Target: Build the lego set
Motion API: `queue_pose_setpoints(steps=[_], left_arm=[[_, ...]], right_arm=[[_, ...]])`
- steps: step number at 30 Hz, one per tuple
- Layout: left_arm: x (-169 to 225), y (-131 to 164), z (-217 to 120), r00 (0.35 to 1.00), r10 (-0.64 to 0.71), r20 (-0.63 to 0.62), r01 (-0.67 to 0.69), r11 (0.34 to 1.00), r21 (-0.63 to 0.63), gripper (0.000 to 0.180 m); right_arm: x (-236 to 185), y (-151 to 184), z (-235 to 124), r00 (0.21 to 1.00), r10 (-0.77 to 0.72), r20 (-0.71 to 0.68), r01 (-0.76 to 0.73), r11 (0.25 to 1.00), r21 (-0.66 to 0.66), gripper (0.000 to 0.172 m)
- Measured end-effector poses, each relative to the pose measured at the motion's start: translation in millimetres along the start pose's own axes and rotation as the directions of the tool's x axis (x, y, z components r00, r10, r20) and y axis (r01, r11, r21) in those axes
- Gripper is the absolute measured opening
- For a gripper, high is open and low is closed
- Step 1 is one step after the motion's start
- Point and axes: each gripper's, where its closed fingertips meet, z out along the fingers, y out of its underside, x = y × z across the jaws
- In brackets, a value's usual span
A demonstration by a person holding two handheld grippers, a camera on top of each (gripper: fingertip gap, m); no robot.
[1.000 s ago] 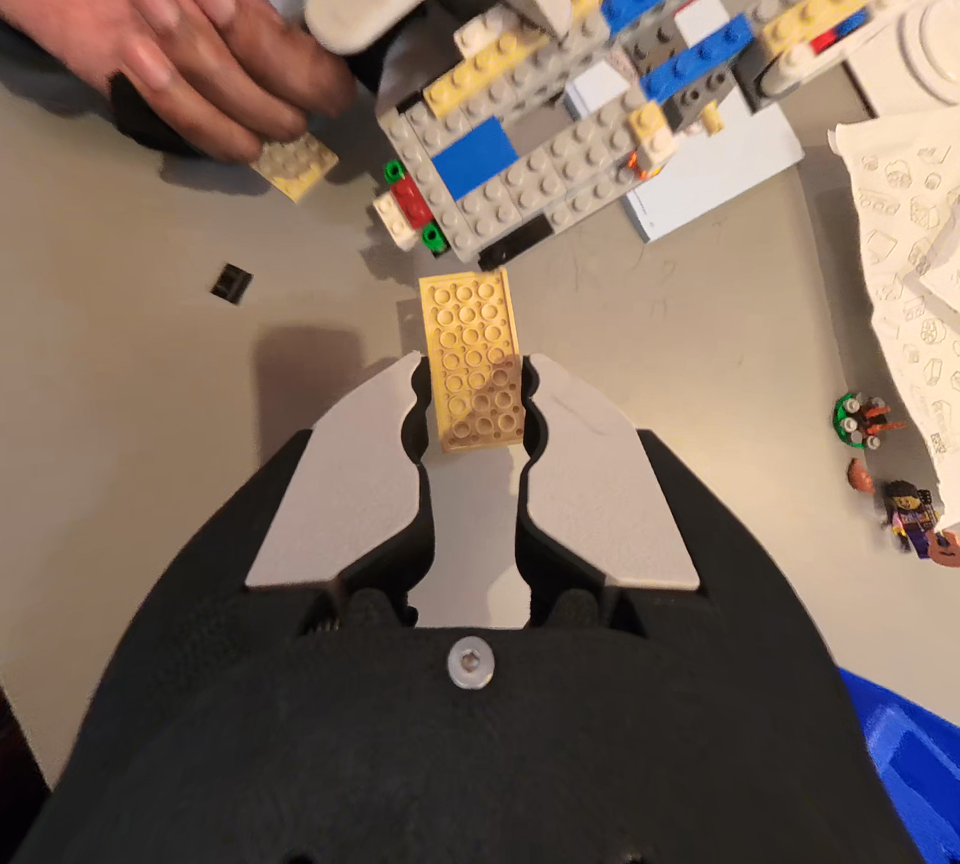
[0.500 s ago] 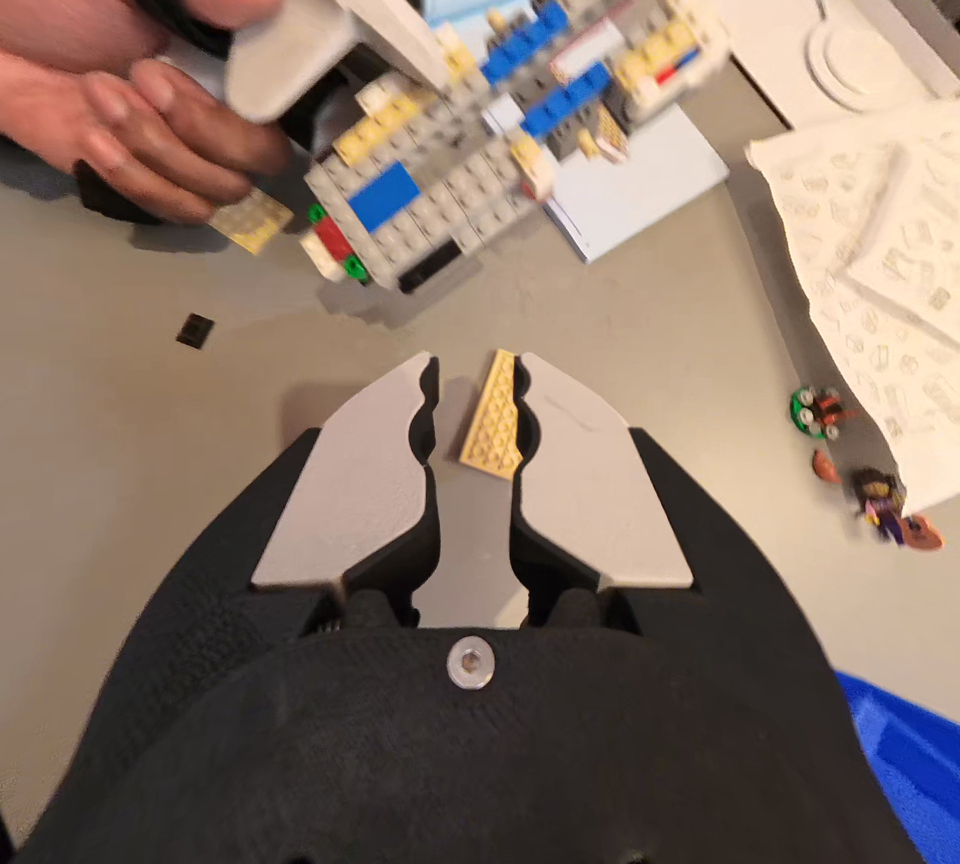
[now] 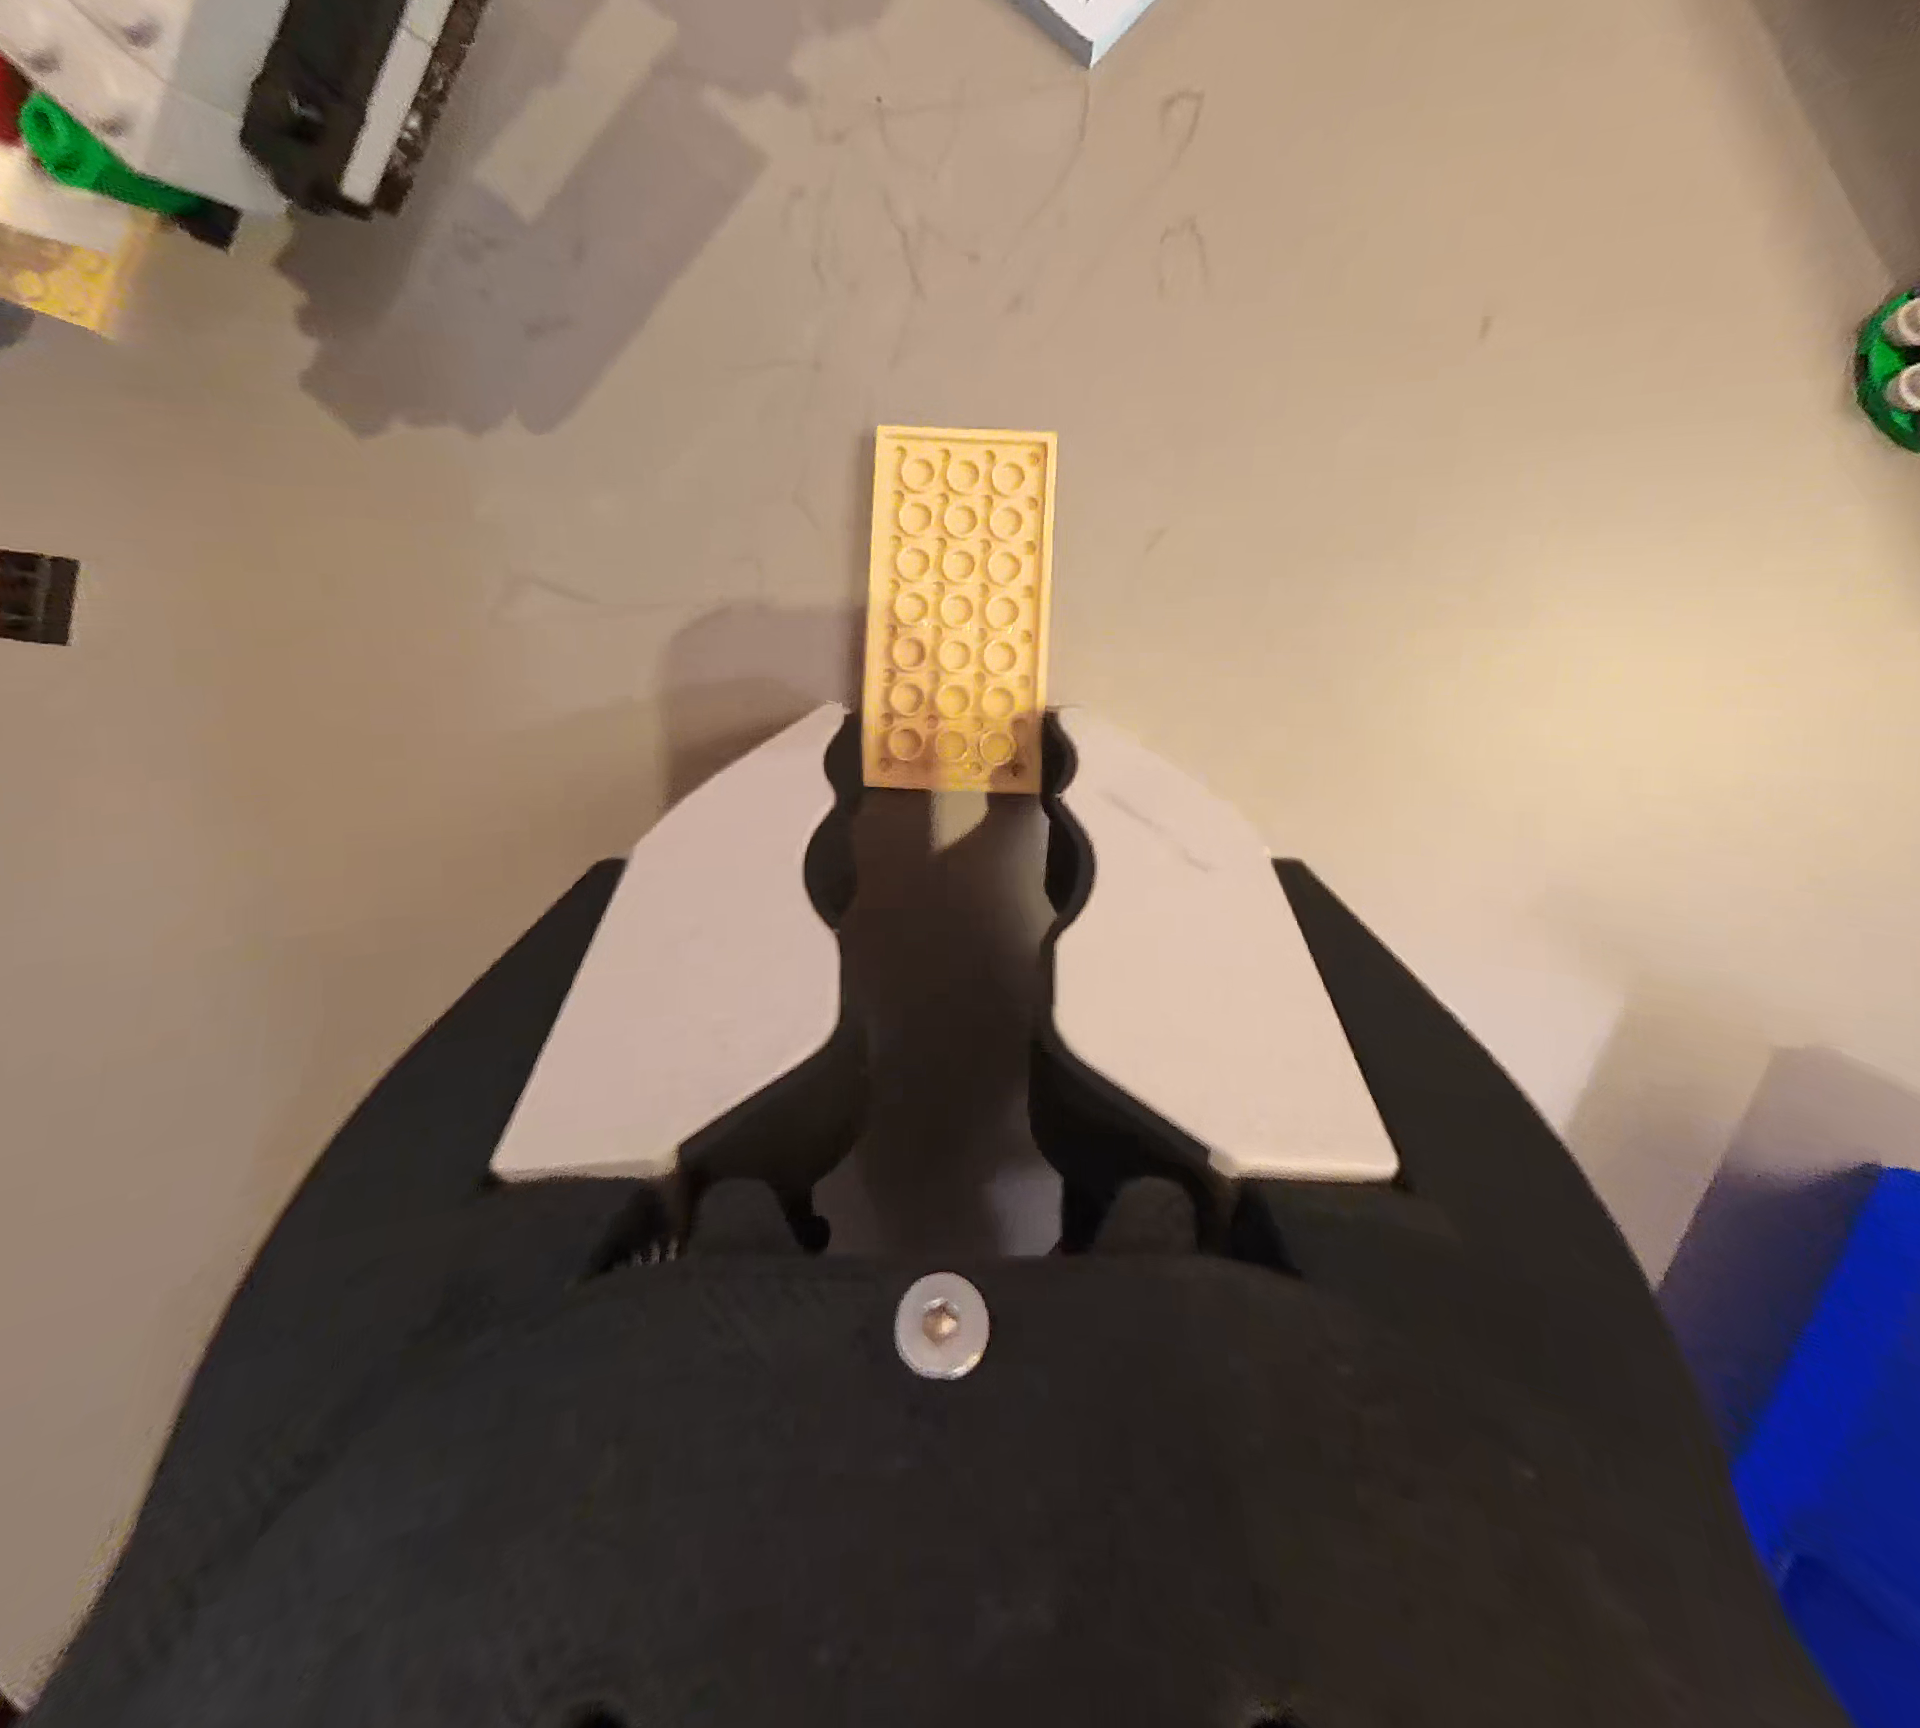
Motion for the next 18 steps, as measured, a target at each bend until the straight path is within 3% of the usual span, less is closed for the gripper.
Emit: queue_pose_setpoints(steps=[7, 16, 17, 18], left_arm=[[-0.7, 1.0, 0.3, 1.000, -0.003, 0.002, 0.003, 1.000, -0.004, 0.023], [-3.4, 6.2, 2.6, 1.000, 0.001, 0.015, -0.001, 1.000, -0.018, 0.023], [-3.4, 6.9, 3.0, 1.000, 0.003, 0.016, -0.002, 1.000, -0.021, 0.023], [-3.6, 7.7, 3.2, 1.000, 0.006, 0.017, -0.005, 1.000, -0.024, 0.023]], right_arm=[[-0.1, -16.0, -15.4, 1.000, -0.008, -0.001, 0.008, 0.997, 0.077, 0.033], [-41.3, -69.2, -68.8, 0.977, -0.181, 0.114, 0.157, 0.969, 0.193, 0.032], [-44.2, -74.0, -71.8, 0.972, -0.198, 0.125, 0.171, 0.964, 0.202, 0.013], [-46.2, -79.7, -75.0, 0.969, -0.210, 0.131, 0.179, 0.960, 0.217, 0.009]])
